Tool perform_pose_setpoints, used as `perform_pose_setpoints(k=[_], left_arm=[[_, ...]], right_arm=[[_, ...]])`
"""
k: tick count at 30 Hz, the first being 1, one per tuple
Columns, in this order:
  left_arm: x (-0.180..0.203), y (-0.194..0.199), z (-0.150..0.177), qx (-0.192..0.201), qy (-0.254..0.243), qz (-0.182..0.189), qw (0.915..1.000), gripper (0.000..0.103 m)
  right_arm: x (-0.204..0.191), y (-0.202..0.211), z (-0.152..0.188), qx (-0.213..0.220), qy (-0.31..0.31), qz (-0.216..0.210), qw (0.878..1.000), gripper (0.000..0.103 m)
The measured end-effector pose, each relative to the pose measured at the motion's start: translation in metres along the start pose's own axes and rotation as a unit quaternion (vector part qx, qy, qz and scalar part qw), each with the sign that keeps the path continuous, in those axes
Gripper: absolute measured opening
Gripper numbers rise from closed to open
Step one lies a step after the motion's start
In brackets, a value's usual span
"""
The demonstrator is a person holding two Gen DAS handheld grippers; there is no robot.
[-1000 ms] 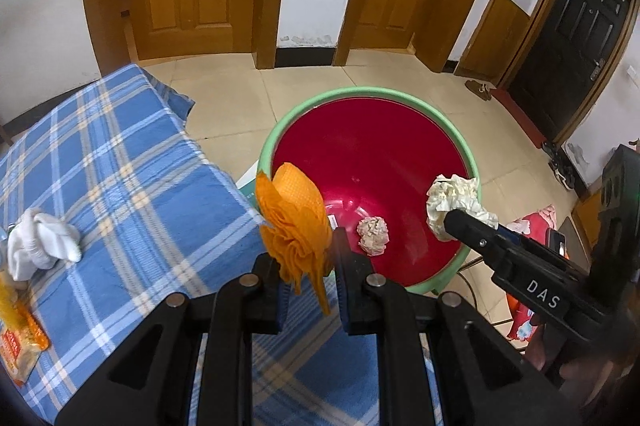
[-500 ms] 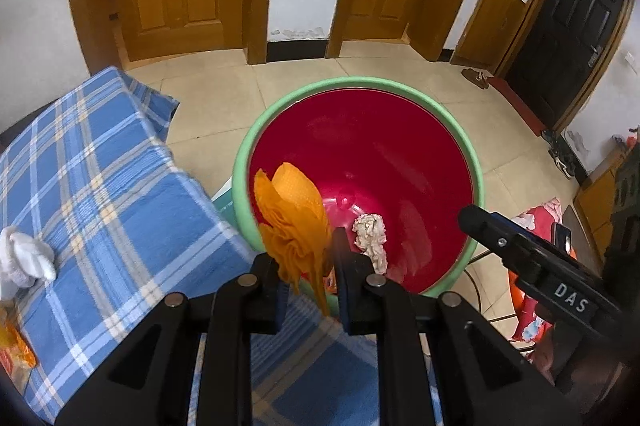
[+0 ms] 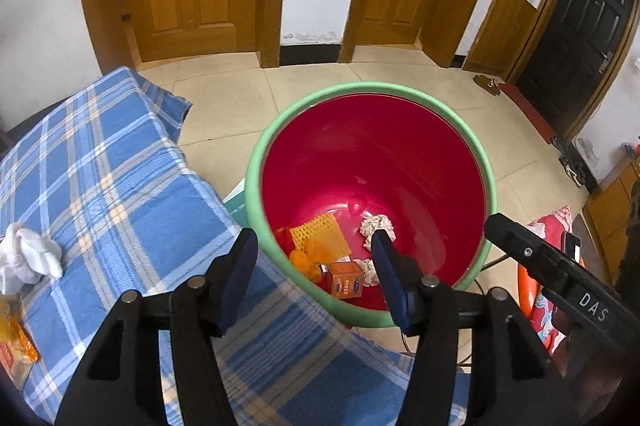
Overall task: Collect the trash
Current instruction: 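Move both open tools back toward the table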
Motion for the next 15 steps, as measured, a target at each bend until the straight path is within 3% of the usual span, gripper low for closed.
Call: perform_pose_setpoints(k=[5,7,15], left_arm=[[-0.008,0.011,0.003,0.003,0.01,-0.01,0.9999,0.062],[-0.012,0.016,0.005,0.006,0.015,-0.013,0.9998,0.064],[-0.032,0.044,0.013,0.022,0.035,-0.03,0.9987,0.065]], right_arm=[[-0.005,0.004,0.002,-0.002,0.002,-0.003,1.0,0.063],[-0.007,0.005,0.003,-0.002,0.002,-0.002,1.0,0.072],[-0.024,0.017,0.008,0.001,0.013,-0.011,1.0,0.075]])
Point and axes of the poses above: each gripper's, at about its wrist camera, not at the fingertips, and y roughly against the way its jaws point, x to its right, z to its underside, the point moved 8 cm from there along -y, roughly the way its jaws point, and after that the axes turned 3 degrees about -y, right-handed, at the moved point
